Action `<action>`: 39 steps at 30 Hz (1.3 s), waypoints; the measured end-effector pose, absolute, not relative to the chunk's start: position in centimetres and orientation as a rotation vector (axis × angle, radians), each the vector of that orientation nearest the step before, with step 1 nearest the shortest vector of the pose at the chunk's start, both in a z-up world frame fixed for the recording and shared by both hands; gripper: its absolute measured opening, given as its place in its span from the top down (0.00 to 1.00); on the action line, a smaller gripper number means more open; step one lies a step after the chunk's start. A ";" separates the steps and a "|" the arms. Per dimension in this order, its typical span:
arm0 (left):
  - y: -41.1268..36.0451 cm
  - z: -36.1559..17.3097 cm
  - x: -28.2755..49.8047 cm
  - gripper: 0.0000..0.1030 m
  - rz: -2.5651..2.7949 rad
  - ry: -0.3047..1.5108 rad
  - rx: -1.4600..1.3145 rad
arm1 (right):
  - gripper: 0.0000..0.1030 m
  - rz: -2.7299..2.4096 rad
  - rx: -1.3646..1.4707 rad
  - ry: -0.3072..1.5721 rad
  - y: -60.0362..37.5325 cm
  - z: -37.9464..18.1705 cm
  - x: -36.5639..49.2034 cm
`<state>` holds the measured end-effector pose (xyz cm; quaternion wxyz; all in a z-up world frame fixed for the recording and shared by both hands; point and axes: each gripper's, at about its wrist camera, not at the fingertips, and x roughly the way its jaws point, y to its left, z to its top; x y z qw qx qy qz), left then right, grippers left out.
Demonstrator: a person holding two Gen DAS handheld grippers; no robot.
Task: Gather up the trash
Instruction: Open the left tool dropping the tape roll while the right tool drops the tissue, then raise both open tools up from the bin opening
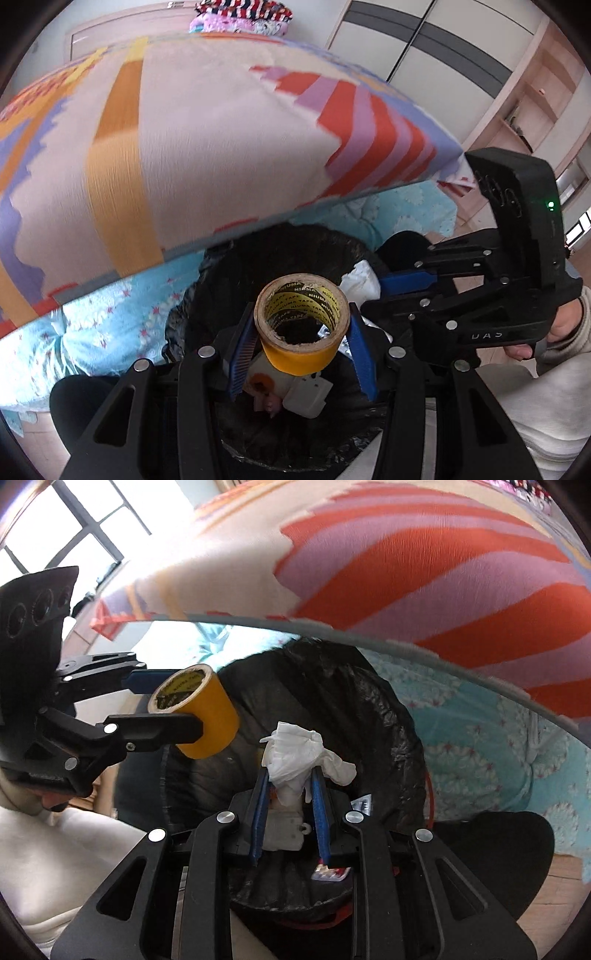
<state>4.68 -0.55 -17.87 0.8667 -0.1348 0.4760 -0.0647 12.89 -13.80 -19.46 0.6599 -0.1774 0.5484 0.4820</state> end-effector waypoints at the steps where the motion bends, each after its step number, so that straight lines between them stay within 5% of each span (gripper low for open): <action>1: -0.5 -18.3 4.8 0.56 -0.134 1.007 -0.291 | 0.78 1.087 -0.407 1.246 -13.7 -19.7 12.9; 10: -1.3 -19.8 4.8 0.56 -0.122 1.051 -0.291 | 0.76 1.092 -0.395 1.292 -14.0 -20.8 12.7; 12: -1.3 -19.8 5.0 0.56 -0.129 1.053 -0.291 | 0.58 1.097 -0.406 1.300 -13.8 -20.9 12.5; 14: -1.6 -20.0 5.1 0.54 -0.134 1.063 -0.293 | 0.52 1.100 -0.410 1.294 -13.8 -20.9 12.3; 25: -1.7 -19.0 5.0 0.49 -0.135 1.043 -0.290 | 0.51 1.088 -0.390 1.264 -14.3 -19.3 13.0; 27: -1.6 -18.4 4.8 0.41 -0.130 1.034 -0.285 | 0.51 1.089 -0.385 1.254 -14.6 -18.9 13.1; 32: -1.3 -16.8 4.1 0.40 -0.126 1.011 -0.272 | 0.49 1.108 -0.376 1.235 -15.2 -17.3 13.2; 36: -1.2 -15.3 3.3 0.38 -0.125 0.983 -0.262 | 0.39 1.131 -0.392 1.203 -15.6 -15.5 12.8; 39: -0.7 -14.2 2.8 0.26 -0.103 0.964 -0.290 | 0.29 1.140 -0.410 1.179 -15.9 -14.3 12.5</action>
